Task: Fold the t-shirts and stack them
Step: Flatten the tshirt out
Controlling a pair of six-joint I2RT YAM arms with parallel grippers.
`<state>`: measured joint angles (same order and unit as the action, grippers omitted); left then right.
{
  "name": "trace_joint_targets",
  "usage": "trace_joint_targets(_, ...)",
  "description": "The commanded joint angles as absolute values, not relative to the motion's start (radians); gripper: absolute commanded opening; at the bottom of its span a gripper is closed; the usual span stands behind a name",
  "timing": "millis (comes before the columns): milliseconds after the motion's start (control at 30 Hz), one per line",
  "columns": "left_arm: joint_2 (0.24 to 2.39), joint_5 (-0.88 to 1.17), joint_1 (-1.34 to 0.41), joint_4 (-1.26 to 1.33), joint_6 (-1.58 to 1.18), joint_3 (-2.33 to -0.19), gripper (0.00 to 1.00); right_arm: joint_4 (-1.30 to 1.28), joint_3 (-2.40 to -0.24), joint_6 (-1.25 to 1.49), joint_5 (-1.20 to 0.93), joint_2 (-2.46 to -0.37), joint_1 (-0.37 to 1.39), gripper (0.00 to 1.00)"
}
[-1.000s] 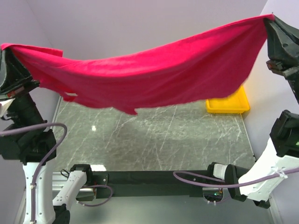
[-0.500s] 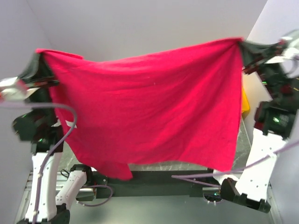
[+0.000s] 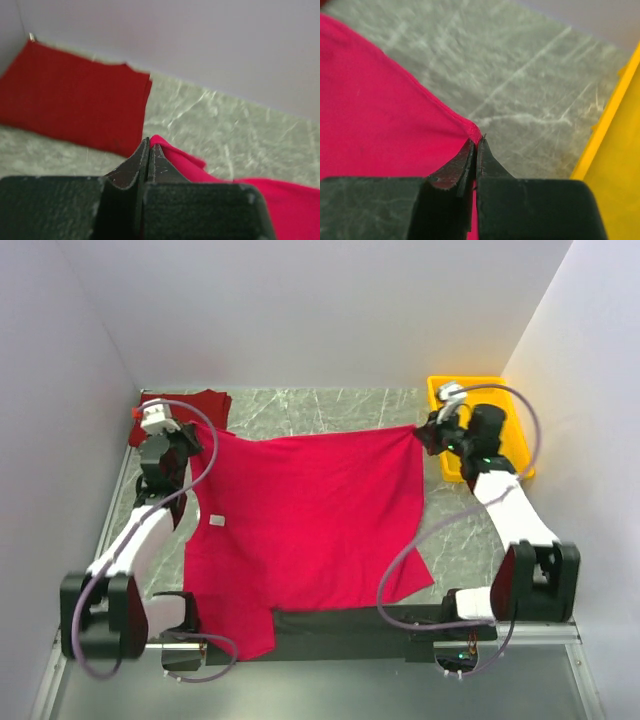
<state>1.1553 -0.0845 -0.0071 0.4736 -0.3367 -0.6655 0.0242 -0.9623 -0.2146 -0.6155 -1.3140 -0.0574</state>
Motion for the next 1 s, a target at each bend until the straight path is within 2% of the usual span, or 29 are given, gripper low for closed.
trace_joint_targets(0,1.258,-0.092,-0.002,0.574,-0.365,-0.705,0.01,0.108,-1.003,-0.354,-0.445,-1.412,-0.005,0.0)
trace_joint_targets(167,1.423,-0.164,-0.006,0.534,-0.368,-0.771,0.01,0.019,-1.146,-0.408,-0.281,-1.609,0.061,0.0)
trace_joint_targets(300,1.515,-0.199,-0.008,0.488,-0.361,-0.857,0.01,-0.097,-1.351,-0.388,-0.203,-1.814,0.083,0.0)
trace_joint_targets(567,1.624,-0.288,-0.008,0.459,-0.334,-0.942,0.01,-0.066,-1.468,-0.403,-0.115,-1.937,0.106,0.0)
trace_joint_targets(767,1.608,-0.457,-0.006,0.451,-0.299,-0.943,0.01,0.057,-1.489,-0.376,-0.227,-1.93,0.12,0.0)
trace_joint_targets(967,1.641,-0.424,-0.002,0.423,-0.276,-0.954,0.01,0.008,-1.649,-0.405,-0.13,-2.063,0.173,0.0)
